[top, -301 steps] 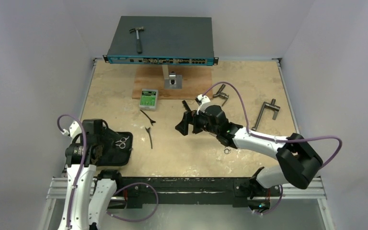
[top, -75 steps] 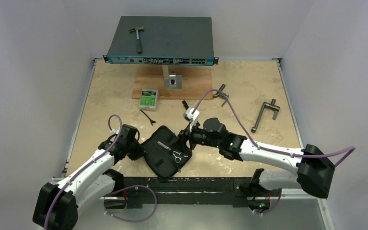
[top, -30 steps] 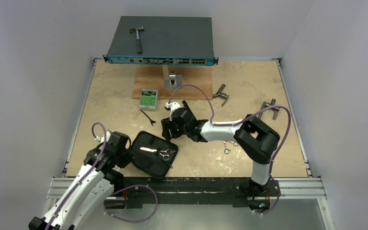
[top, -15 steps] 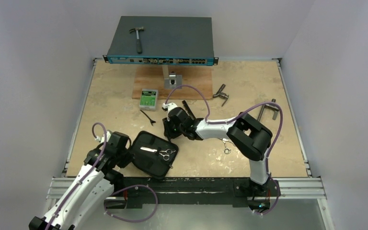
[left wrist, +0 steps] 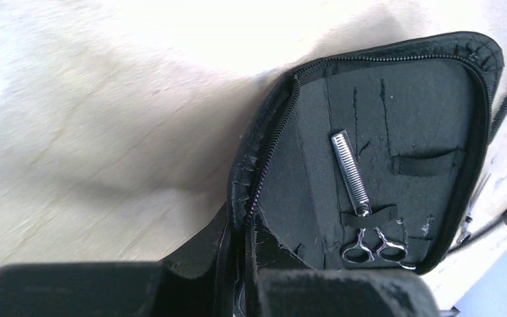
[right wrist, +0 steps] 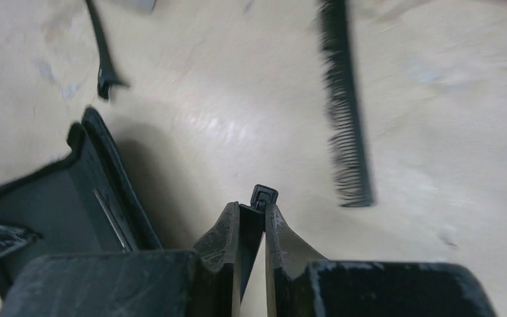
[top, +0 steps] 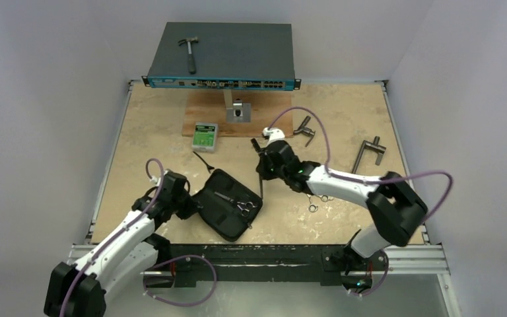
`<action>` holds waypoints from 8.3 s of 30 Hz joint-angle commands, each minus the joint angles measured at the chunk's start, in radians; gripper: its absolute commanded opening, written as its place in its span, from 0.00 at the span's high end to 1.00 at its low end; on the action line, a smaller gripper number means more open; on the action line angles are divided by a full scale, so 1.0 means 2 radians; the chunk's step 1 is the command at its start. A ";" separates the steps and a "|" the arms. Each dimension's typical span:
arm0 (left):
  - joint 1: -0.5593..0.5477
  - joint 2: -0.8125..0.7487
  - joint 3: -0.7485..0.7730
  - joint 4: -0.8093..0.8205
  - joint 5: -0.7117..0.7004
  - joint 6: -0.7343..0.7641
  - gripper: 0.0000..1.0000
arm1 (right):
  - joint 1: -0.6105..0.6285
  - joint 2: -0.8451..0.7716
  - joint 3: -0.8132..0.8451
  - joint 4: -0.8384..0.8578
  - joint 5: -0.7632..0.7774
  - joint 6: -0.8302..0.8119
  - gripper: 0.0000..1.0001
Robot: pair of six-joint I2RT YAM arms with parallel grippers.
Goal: Sort the hair-cutting tools
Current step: Move the hairdressing tool bag to the center of the board, then place the haircut tool in the hairdressing tool bag, then pick up the haircut tool at the center of the board.
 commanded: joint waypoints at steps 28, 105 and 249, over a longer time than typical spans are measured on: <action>-0.025 0.208 0.159 0.121 0.012 0.160 0.32 | -0.029 -0.279 -0.140 -0.012 -0.006 0.017 1.00; -0.159 0.217 0.060 0.183 -0.052 0.080 0.69 | 0.079 0.125 0.085 0.067 0.064 -0.092 1.00; 0.045 0.543 0.426 -0.036 -0.068 0.031 0.71 | 0.045 -0.340 -0.163 -0.012 0.034 -0.003 0.36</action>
